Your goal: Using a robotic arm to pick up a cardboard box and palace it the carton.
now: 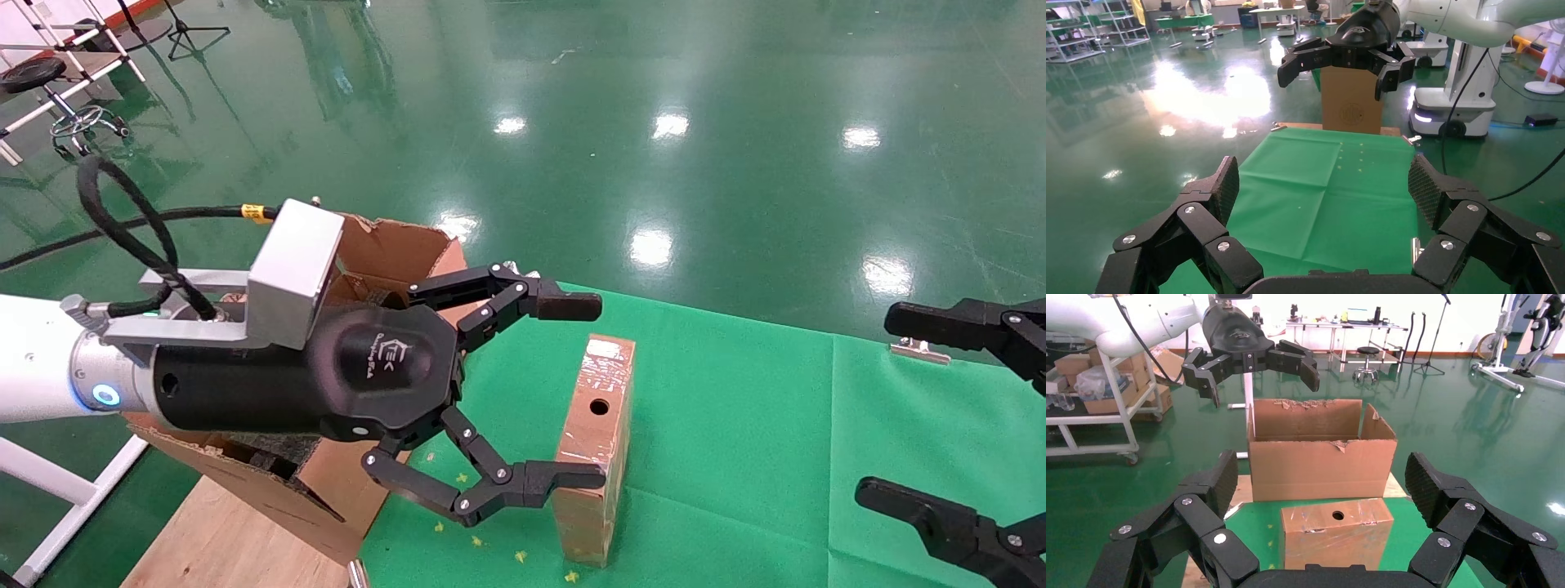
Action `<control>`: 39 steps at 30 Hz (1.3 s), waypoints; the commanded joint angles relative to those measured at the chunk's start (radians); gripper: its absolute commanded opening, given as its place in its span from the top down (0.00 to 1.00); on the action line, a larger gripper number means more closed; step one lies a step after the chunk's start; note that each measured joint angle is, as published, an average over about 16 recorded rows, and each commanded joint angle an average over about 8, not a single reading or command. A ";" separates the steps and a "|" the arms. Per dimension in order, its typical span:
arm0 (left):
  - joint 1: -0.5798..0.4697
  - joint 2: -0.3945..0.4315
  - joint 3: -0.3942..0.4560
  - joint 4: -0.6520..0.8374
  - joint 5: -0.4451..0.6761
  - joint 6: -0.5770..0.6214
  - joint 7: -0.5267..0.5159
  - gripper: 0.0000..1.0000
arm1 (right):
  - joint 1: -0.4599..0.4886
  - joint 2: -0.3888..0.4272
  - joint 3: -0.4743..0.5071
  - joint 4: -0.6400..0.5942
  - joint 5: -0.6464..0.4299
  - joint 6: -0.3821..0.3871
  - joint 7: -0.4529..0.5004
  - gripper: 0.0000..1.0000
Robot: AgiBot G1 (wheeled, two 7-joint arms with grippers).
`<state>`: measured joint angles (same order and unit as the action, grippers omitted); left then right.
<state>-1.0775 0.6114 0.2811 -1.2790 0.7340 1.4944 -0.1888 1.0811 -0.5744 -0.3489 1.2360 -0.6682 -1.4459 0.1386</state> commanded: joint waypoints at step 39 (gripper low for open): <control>-0.086 -0.048 0.066 -0.065 0.228 -0.034 -0.005 0.00 | 0.000 0.000 0.000 0.000 0.000 0.000 0.000 1.00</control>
<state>-1.1645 0.5622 0.3454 -1.3426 0.9669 1.4555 -0.1961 1.0809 -0.5743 -0.3489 1.2359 -0.6677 -1.4457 0.1386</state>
